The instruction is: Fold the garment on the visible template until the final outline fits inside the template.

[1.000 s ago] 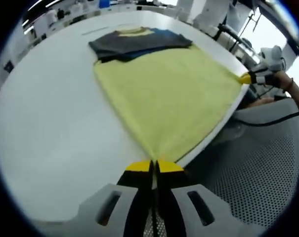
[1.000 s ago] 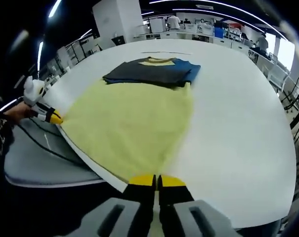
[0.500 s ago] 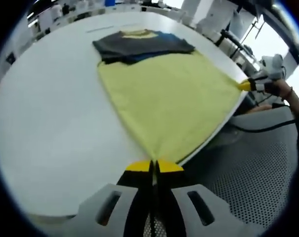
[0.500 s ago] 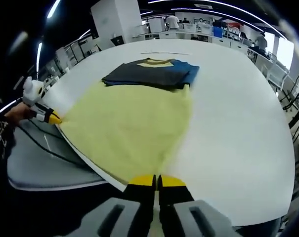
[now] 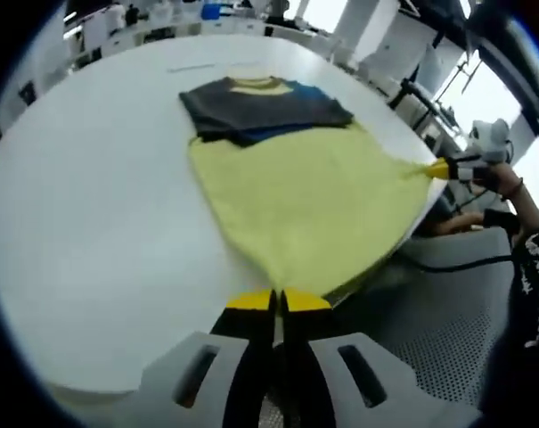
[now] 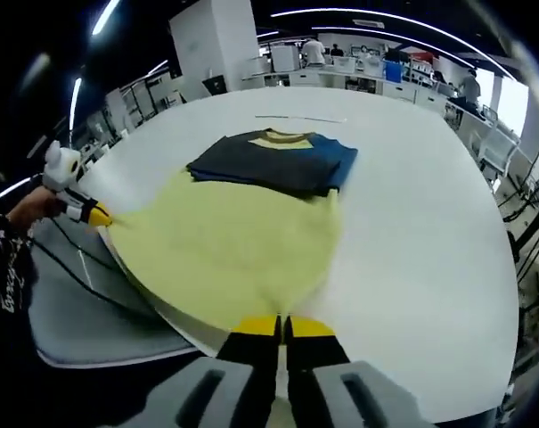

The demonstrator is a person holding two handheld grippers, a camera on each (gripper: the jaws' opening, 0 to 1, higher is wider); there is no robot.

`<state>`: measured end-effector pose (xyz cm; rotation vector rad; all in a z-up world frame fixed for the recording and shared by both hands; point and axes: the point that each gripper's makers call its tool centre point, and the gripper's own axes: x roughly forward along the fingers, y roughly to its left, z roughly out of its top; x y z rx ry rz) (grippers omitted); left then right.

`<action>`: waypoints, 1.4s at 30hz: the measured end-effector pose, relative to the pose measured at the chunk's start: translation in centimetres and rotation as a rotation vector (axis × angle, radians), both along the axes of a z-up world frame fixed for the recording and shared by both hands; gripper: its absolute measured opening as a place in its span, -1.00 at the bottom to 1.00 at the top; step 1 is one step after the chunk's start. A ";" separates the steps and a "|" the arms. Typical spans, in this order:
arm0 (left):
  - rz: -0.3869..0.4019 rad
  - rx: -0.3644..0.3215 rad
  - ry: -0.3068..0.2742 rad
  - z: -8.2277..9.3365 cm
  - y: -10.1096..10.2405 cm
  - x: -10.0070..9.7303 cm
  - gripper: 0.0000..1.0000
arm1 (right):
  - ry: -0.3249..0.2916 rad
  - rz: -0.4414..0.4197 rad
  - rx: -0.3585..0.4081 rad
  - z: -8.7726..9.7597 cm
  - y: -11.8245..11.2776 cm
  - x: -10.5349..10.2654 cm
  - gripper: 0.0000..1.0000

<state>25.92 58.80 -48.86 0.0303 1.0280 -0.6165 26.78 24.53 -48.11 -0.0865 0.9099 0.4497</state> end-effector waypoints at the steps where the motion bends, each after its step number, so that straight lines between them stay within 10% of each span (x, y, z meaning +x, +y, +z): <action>1: -0.001 -0.001 -0.005 0.3 0.1 0.3 -1.00 | -0.003 0.001 0.000 0.2 0.0 0.2 -1.00; 42: 0.110 -0.040 -0.252 7.3 0.8 11.5 -1.00 | -0.221 0.075 -0.072 7.6 0.0 11.1 -1.00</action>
